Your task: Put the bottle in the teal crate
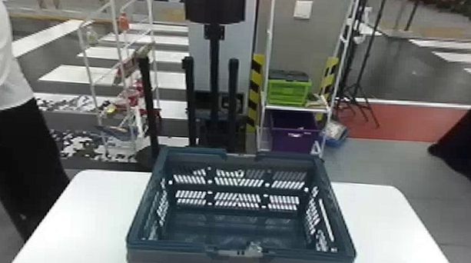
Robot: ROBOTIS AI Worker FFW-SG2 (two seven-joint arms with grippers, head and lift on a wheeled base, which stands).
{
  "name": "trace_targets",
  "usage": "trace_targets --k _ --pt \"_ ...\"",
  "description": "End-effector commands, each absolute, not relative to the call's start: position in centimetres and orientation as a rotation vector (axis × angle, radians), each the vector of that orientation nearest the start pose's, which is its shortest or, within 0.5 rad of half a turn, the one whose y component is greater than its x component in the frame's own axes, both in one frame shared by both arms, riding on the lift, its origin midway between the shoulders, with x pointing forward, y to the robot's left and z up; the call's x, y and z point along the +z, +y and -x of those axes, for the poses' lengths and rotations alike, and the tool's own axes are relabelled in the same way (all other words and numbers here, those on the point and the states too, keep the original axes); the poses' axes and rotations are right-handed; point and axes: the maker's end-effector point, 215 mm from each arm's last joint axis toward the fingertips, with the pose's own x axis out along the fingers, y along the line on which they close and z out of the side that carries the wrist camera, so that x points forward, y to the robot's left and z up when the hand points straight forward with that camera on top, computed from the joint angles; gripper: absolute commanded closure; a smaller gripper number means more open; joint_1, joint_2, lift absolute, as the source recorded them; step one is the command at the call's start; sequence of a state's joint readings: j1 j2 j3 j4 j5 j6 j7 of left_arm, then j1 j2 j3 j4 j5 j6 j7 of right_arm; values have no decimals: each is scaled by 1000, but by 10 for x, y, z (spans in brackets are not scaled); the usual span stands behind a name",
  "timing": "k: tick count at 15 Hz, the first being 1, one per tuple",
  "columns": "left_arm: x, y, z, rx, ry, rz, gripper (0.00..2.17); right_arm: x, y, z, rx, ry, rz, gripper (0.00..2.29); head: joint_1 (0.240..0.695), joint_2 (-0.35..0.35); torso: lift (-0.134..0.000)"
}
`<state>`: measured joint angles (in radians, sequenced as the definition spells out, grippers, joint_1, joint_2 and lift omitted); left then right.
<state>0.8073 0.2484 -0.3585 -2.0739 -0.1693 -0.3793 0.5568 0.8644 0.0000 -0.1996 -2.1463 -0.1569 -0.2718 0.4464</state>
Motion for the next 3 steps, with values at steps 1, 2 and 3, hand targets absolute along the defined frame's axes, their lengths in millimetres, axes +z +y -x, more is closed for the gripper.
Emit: trace_targets --k 1,2,3 --pt "-332 160 -308 78 -73 -33 134 -333 -239 -320 274 1 -2 90 499 0 0" --pt "-332 160 -308 77 -72 -32 134 -333 -238 -320 274 2 -6 93 499 0 0" --pt "-332 159 -307 74 -70 -34 134 -333 -234 -319 279 3 -12 93 499 0 0"
